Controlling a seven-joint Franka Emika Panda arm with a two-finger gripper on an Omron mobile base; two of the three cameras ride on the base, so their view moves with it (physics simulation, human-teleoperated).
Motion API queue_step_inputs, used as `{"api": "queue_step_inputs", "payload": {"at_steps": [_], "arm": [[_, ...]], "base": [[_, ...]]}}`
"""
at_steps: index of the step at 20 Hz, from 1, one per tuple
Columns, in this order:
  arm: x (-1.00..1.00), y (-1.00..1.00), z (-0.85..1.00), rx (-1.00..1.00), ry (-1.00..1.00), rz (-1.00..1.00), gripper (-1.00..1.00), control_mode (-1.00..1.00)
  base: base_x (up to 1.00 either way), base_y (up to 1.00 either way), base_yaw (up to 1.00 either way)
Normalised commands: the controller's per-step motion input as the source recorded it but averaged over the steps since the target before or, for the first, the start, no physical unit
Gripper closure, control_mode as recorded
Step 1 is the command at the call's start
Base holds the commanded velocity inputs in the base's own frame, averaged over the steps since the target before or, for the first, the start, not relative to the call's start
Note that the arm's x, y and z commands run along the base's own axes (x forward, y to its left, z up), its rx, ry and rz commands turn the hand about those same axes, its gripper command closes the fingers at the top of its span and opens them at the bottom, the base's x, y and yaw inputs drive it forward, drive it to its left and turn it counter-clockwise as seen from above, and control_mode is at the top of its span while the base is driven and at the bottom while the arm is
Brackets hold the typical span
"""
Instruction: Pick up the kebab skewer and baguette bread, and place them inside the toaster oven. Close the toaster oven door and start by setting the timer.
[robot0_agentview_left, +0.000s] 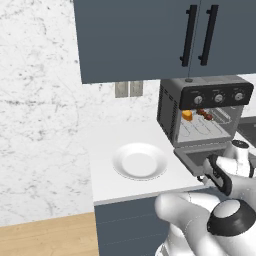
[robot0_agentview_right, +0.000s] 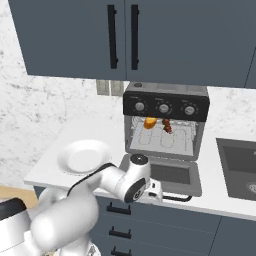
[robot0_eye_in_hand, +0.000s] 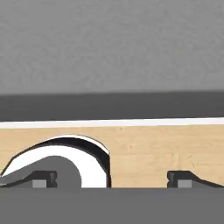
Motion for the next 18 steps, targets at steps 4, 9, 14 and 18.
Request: {"api": "queue_step_inputs", "payload": {"at_steps": [4, 9, 14, 18], "arm": [[0.65, 0.0, -0.31, 0.0, 0.0, 0.0, -1.0, -1.0], [0.5, 0.0, -0.42, 0.0, 0.0, 0.0, -1.0, -1.0], [0.7, 0.0, -0.08, 0.0, -0.04, 0.0, -1.0, -1.0], [0.94, 0.05, 0.2, 0.0, -0.16, 0.0, -1.0, -1.0]], "base": [[0.0, 0.0, 0.0], [0.0, 0.0, 0.0], [0.0, 0.0, 0.0], [0.0, 0.0, 0.0]]}}
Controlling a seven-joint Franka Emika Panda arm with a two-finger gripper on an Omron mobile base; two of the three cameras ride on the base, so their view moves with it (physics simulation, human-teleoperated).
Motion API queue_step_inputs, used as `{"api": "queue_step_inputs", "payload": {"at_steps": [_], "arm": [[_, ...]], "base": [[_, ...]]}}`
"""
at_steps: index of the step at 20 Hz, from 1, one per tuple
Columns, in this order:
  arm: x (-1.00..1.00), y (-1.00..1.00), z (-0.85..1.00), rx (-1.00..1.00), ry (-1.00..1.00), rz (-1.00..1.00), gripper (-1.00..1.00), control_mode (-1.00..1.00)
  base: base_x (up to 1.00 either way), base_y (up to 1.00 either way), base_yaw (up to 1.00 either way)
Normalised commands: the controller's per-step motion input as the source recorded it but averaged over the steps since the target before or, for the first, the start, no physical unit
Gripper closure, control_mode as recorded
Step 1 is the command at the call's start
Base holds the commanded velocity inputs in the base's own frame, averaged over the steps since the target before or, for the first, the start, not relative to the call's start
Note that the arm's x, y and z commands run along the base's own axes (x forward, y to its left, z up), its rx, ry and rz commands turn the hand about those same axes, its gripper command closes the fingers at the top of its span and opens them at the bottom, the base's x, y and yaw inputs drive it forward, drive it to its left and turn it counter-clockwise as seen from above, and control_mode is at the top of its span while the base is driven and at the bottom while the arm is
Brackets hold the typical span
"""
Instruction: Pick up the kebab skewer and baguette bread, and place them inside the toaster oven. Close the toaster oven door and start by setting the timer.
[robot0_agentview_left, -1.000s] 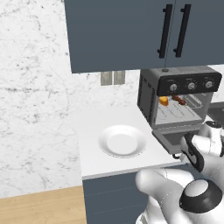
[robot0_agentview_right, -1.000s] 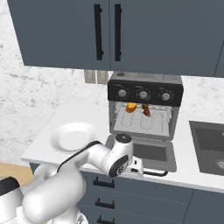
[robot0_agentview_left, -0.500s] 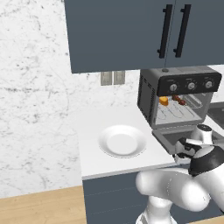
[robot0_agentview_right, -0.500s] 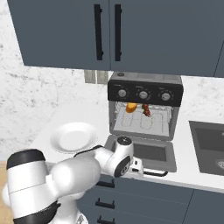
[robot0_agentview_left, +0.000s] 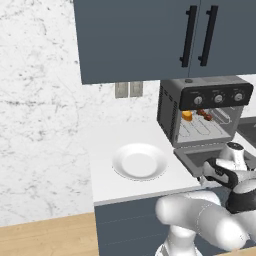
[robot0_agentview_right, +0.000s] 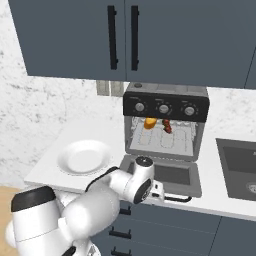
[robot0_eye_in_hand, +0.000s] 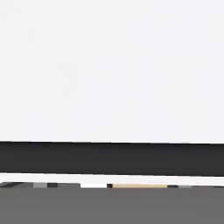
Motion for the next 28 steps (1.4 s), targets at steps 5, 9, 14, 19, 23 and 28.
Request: {"api": "queue_step_inputs", "payload": {"at_steps": [5, 9, 14, 19, 23, 28], "arm": [[1.0, 0.2, 0.33, 0.0, -0.28, 0.0, -1.0, -1.0], [1.0, 0.28, 0.34, 0.0, -0.33, 0.0, -1.0, -1.0], [1.0, 0.48, 0.37, 0.0, -0.45, 0.0, -1.0, -1.0], [1.0, 0.67, 0.28, 0.0, -0.51, 0.0, -1.0, -1.0], [1.0, 0.72, 0.2, 0.0, -0.53, 0.0, -1.0, -1.0], [1.0, 0.55, 0.18, 0.0, -0.46, 0.0, -1.0, -1.0]], "base": [[0.0, 0.0, 0.0], [0.0, 0.0, 0.0], [0.0, 0.0, 0.0], [0.0, 0.0, 0.0], [0.0, 0.0, 0.0], [0.0, 0.0, 0.0]]}}
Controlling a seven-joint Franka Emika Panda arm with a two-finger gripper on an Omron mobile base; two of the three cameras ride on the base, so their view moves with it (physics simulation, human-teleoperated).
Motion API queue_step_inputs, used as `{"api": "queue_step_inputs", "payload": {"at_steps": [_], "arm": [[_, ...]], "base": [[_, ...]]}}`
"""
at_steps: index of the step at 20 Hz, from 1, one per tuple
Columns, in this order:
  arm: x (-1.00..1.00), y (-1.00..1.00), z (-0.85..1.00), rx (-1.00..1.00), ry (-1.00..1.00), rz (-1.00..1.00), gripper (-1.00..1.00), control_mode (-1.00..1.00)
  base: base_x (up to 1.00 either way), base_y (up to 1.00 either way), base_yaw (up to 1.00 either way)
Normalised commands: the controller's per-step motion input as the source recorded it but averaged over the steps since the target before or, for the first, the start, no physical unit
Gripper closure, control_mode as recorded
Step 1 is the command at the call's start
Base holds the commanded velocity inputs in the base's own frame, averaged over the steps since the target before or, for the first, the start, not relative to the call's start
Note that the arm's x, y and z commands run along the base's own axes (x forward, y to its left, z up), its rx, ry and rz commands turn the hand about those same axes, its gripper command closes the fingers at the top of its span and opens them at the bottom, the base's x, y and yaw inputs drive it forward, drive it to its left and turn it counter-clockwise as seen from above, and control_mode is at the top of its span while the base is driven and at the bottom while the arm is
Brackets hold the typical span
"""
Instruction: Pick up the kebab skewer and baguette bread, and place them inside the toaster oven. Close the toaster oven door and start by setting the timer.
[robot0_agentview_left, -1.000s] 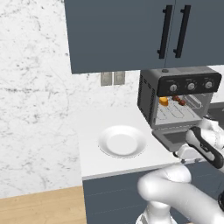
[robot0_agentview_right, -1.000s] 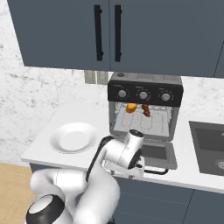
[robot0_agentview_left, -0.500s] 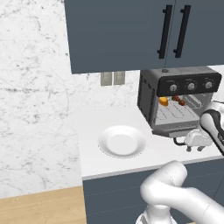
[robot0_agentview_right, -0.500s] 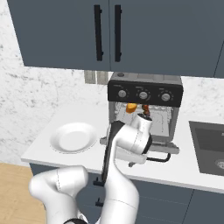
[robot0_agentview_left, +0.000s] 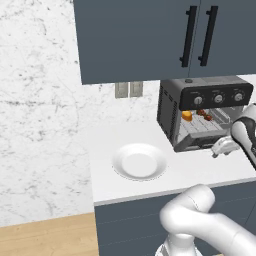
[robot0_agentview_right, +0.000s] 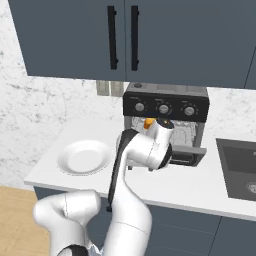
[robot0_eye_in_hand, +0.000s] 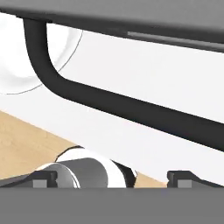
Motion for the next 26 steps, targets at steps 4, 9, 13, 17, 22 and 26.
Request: {"api": "queue_step_inputs", "payload": {"at_steps": [4, 9, 13, 17, 22, 26], "arm": [[1.0, 0.14, 0.28, 0.0, -0.27, -0.01, -1.0, -1.0], [1.0, 0.01, 0.31, 0.0, -0.05, -0.02, -1.0, -1.0], [0.78, 0.15, 0.03, -0.03, -0.04, -0.03, -1.0, -1.0], [0.46, 0.21, -0.25, -0.07, -0.08, -0.03, -1.0, -1.0], [0.57, 0.23, -0.09, -0.08, -0.14, -0.06, -1.0, -1.0], [-0.16, 0.14, -0.01, -0.03, -0.18, -0.05, -1.0, -1.0]], "base": [[0.0, 0.0, 0.0], [0.0, 0.0, 0.0], [0.0, 0.0, 0.0], [0.0, 0.0, 0.0], [0.0, 0.0, 0.0], [0.0, 0.0, 0.0]]}}
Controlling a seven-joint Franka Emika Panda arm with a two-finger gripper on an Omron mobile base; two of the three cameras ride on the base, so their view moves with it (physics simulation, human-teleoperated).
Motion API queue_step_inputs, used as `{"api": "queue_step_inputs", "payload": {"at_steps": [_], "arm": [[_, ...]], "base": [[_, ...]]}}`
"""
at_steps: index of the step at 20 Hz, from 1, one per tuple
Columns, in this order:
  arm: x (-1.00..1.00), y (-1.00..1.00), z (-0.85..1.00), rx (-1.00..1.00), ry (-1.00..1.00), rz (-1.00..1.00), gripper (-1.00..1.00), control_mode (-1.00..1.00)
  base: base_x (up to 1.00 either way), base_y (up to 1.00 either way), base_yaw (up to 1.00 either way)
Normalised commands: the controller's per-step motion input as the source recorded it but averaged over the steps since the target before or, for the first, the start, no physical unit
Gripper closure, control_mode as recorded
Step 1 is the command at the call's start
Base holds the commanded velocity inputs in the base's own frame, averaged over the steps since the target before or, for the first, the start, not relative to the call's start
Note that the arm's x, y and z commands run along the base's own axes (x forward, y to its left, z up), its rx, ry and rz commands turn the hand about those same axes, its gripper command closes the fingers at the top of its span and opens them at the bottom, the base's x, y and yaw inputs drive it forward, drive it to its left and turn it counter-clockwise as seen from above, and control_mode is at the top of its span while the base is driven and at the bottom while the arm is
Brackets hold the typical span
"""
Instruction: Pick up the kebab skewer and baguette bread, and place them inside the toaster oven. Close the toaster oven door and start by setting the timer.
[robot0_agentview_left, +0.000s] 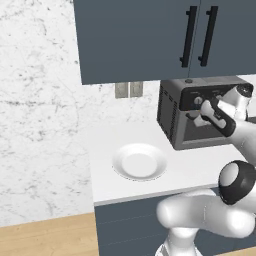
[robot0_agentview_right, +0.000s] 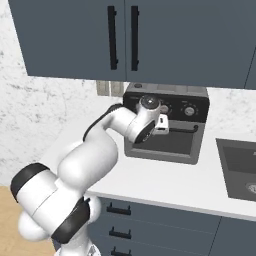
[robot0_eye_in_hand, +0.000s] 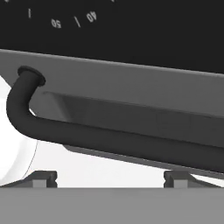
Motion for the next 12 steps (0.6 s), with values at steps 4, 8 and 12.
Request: {"api": "queue_step_inputs", "payload": {"at_steps": [4, 8, 12], "arm": [[-0.45, 0.0, 0.06, 0.0, -0.17, -0.05, -1.0, -1.0], [-0.36, 0.0, 0.38, 0.0, -0.17, -0.05, -1.0, -1.0], [-0.31, 0.0, 0.44, 0.0, -0.23, -0.03, -1.0, -1.0]], "base": [[0.0, 0.0, 0.0], [0.0, 0.0, 0.0], [0.0, 0.0, 0.0]]}}
